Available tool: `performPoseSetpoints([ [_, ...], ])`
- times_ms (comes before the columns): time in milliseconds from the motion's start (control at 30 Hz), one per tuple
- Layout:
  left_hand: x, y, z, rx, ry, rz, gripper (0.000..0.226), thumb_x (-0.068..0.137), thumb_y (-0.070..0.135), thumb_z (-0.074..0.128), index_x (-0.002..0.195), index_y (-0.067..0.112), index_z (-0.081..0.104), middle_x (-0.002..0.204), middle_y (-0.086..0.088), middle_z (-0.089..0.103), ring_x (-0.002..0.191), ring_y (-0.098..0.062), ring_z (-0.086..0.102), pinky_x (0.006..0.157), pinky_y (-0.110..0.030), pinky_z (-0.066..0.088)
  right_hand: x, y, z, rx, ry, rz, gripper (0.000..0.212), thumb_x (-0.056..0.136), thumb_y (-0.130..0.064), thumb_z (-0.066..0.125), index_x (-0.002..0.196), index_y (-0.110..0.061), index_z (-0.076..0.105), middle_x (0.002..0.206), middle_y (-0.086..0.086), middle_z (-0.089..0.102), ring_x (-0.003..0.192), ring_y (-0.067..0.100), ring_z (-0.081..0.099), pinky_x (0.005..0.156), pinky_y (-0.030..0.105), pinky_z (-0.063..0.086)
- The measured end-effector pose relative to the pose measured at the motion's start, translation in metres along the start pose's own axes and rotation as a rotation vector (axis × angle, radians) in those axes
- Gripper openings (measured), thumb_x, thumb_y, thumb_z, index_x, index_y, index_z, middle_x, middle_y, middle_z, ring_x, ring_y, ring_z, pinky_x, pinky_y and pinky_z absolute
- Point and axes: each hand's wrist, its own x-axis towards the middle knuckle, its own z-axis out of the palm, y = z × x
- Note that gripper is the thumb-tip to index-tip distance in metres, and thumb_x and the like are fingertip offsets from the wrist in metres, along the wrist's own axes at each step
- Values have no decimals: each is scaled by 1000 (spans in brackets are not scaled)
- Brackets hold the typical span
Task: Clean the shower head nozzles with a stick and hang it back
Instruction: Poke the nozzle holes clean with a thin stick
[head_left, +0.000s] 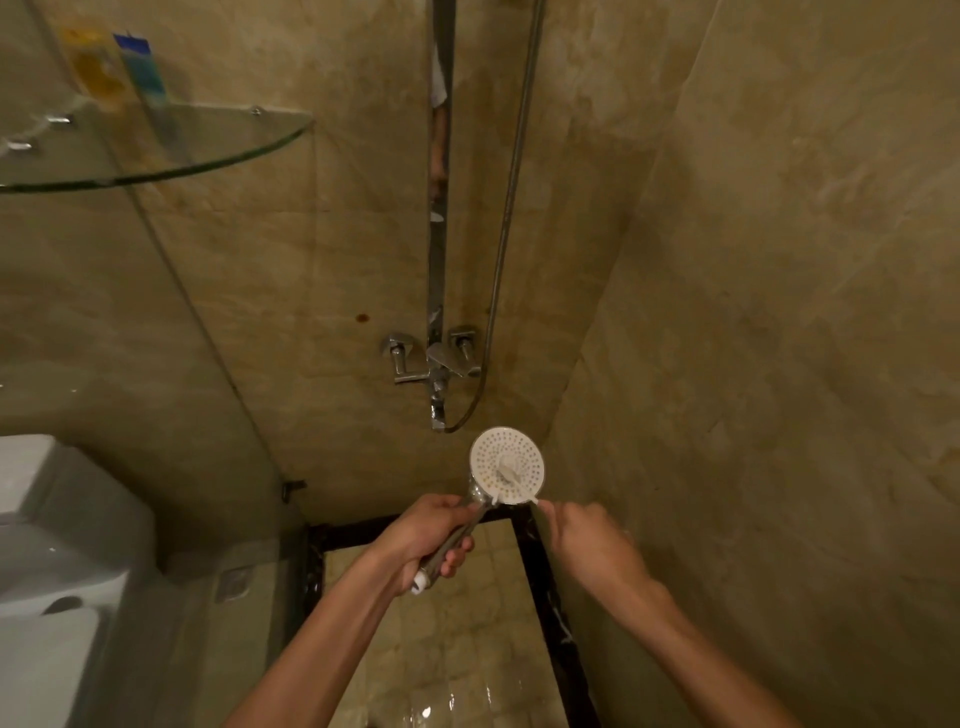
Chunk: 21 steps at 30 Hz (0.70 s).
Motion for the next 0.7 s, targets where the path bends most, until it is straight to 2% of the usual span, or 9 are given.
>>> performPoseSetpoints([
  [67, 0, -4, 2, 21, -7, -1, 19, 101, 19, 53, 110, 3, 58, 57, -7, 51, 33, -10, 39, 31, -17, 33, 1, 8, -6, -22, 30, 35, 51, 105, -50, 25, 84, -22, 62, 75, 1, 64, 68, 20, 63, 74, 43, 58],
  [133, 0, -8, 7, 14, -12, -4, 21, 100, 20, 54, 111, 2, 58, 57, -7, 51, 33, -10, 38, 31, -17, 33, 8, 14, -14, -41, 71, 73, 51, 105, -48, 26, 94, -18, 66, 80, 6, 66, 75, 25, 64, 76, 42, 56],
  [200, 3, -10, 11, -2, -7, 4, 19, 101, 20, 53, 108, 3, 56, 56, -8, 51, 32, -10, 38, 31, -17, 33, 13, 13, -17, -31, 85, 58, 49, 106, -45, 27, 99, -17, 66, 75, 4, 61, 75, 27, 63, 73, 38, 53],
  [333, 6, -6, 8, -34, 1, 9, 15, 100, 19, 54, 101, 5, 55, 55, -7, 51, 32, -11, 38, 31, -17, 32, 2, 4, 3, 35, 46, -3, 53, 105, -49, 26, 86, -17, 64, 69, 3, 60, 67, 25, 64, 71, 45, 57],
  [400, 5, -6, 4, -39, -2, 0, 14, 100, 19, 55, 101, 5, 57, 56, -8, 51, 33, -11, 38, 31, -18, 32, -2, 11, 7, 20, 19, -2, 53, 104, -51, 24, 88, -19, 64, 69, 1, 59, 63, 21, 59, 71, 46, 59],
  [467, 4, -9, 7, -40, -15, -10, 15, 100, 20, 54, 102, 6, 57, 56, -8, 50, 32, -10, 37, 31, -17, 32, 6, 19, -4, -8, 56, 41, 50, 104, -50, 24, 100, -21, 65, 74, 3, 60, 69, 23, 61, 71, 43, 58],
  [533, 3, -11, 13, -36, -23, -18, 17, 101, 22, 54, 106, 6, 56, 56, -7, 50, 32, -10, 37, 31, -16, 31, 17, 25, -15, -31, 95, 79, 50, 105, -47, 21, 109, -21, 64, 87, 10, 66, 80, 30, 65, 74, 41, 53],
  [600, 3, -12, 17, -37, -31, -18, 17, 101, 23, 54, 109, 7, 56, 56, -7, 50, 32, -10, 36, 32, -16, 30, 24, 25, -20, -19, 103, 69, 48, 105, -43, 20, 114, -20, 62, 97, 12, 68, 83, 31, 63, 75, 39, 50],
  [700, 2, -10, 19, -50, -39, -17, 15, 101, 21, 54, 108, 8, 54, 56, -7, 49, 32, -9, 36, 31, -16, 30, 24, 16, -12, 49, 98, 42, 47, 106, -38, 22, 111, -16, 63, 91, 10, 67, 80, 29, 64, 74, 41, 52],
])
